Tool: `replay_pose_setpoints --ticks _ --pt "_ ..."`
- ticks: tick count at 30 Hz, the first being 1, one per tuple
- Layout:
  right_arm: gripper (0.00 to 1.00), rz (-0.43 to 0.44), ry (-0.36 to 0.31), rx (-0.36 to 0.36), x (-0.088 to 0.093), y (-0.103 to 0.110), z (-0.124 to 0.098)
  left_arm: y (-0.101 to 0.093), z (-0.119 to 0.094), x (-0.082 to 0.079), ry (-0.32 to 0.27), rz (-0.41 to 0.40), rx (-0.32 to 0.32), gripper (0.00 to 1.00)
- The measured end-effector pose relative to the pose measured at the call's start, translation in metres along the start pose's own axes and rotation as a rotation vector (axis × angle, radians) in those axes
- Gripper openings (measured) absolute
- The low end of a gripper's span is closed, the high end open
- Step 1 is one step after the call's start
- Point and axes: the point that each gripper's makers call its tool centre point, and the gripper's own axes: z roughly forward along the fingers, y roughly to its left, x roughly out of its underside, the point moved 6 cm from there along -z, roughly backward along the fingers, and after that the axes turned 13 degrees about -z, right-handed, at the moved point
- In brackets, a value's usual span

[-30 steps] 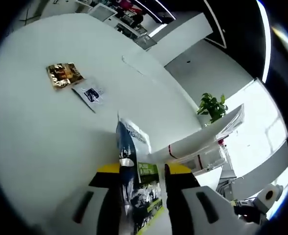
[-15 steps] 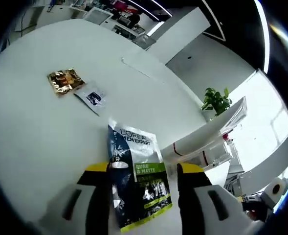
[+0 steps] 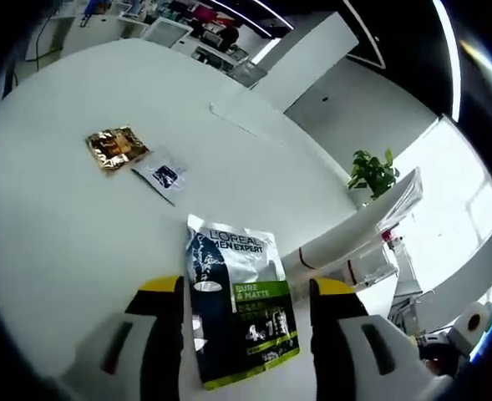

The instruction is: Arrange the skincare products in the storage area until every visible bottle or jar stands upright without overlapping.

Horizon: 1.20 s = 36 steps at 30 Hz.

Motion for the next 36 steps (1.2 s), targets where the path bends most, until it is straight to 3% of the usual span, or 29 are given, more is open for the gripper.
replay_pose_setpoints --ticks 10,15,17,21,24,29,36 --pt "0.91 -0.019 0.026 -0.005 0.002 0.002 0.002 -0.001 -0.021 -0.006 -0.035 0.028 0.005 0.59" --pt "0.92 -0.044 0.036 -0.028 0.001 0.005 0.002 -0.001 -0.045 -0.008 -0.070 0.049 0.010 0.63" --pt "0.93 -0.034 0.020 -0.023 -0.001 0.003 0.000 0.000 -0.054 -0.007 -0.105 0.030 0.020 0.65" --pt "0.92 0.012 -0.028 -0.009 -0.005 -0.007 -0.003 0.005 -0.067 0.002 -0.109 0.016 0.014 0.71" --pt "0.92 -0.016 -0.012 -0.006 -0.005 -0.011 -0.004 0.006 -0.079 0.007 -0.117 0.043 0.004 0.75" --pt "0.93 -0.035 -0.011 -0.007 -0.006 -0.015 -0.005 0.003 -0.099 0.017 -0.114 0.173 0.007 0.84" --pt "0.93 -0.058 -0.001 -0.013 -0.007 -0.016 -0.002 0.004 -0.124 0.026 -0.119 0.222 -0.005 0.90"
